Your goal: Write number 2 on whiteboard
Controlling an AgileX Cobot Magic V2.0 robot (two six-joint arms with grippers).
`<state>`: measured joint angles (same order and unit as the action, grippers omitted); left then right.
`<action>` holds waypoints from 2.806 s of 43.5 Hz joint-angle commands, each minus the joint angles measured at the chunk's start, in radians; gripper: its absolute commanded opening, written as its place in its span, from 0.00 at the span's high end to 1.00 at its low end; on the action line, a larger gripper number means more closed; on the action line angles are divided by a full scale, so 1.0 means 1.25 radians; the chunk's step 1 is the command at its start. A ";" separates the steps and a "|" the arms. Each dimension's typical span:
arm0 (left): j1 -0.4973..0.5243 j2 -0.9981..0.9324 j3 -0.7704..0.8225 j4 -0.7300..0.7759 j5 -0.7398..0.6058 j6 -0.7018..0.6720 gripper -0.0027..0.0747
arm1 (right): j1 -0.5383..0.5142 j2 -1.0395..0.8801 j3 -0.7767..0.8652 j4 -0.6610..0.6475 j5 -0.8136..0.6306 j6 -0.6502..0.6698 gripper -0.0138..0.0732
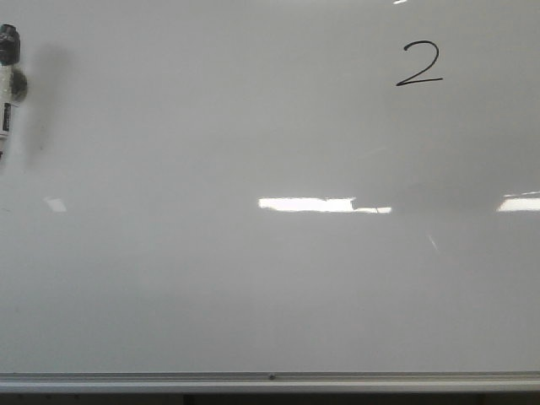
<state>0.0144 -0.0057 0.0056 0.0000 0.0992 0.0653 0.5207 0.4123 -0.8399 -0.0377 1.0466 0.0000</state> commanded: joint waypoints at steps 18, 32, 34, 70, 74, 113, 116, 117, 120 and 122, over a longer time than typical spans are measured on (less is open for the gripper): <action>-0.004 -0.011 0.005 -0.009 -0.124 0.000 0.99 | -0.005 0.006 -0.017 -0.009 -0.051 0.000 0.92; -0.004 -0.011 0.005 -0.009 -0.124 0.000 0.99 | -0.005 0.006 -0.017 -0.009 -0.051 0.000 0.92; -0.004 -0.011 0.005 -0.009 -0.124 0.000 0.99 | -0.005 0.006 -0.017 -0.009 -0.051 0.000 0.92; -0.004 -0.011 0.005 -0.009 -0.124 0.000 0.99 | -0.401 -0.353 0.577 0.111 -0.757 -0.044 0.92; -0.004 -0.011 0.005 -0.009 -0.124 0.000 0.99 | -0.418 -0.353 0.620 0.111 -0.789 -0.044 0.92; -0.004 -0.011 0.005 -0.009 -0.124 0.000 0.99 | -0.400 -0.354 0.682 0.111 -0.907 -0.043 0.92; -0.004 -0.011 0.005 -0.009 -0.124 0.000 0.99 | -0.400 -0.354 0.682 0.111 -0.907 -0.043 0.92; -0.004 -0.011 0.005 -0.009 -0.124 0.000 0.99 | -0.400 -0.354 0.682 0.111 -0.907 -0.043 0.92; -0.004 -0.011 0.005 -0.009 -0.124 0.000 0.99 | -0.400 -0.354 0.682 0.111 -0.907 -0.043 0.92; -0.004 -0.011 0.005 -0.009 -0.124 0.000 0.99 | -0.400 -0.353 0.682 0.111 -0.907 -0.043 0.92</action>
<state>0.0144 -0.0057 0.0071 0.0000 0.0335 0.0653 0.0204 -0.0103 0.0262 0.1001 0.0000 -0.0414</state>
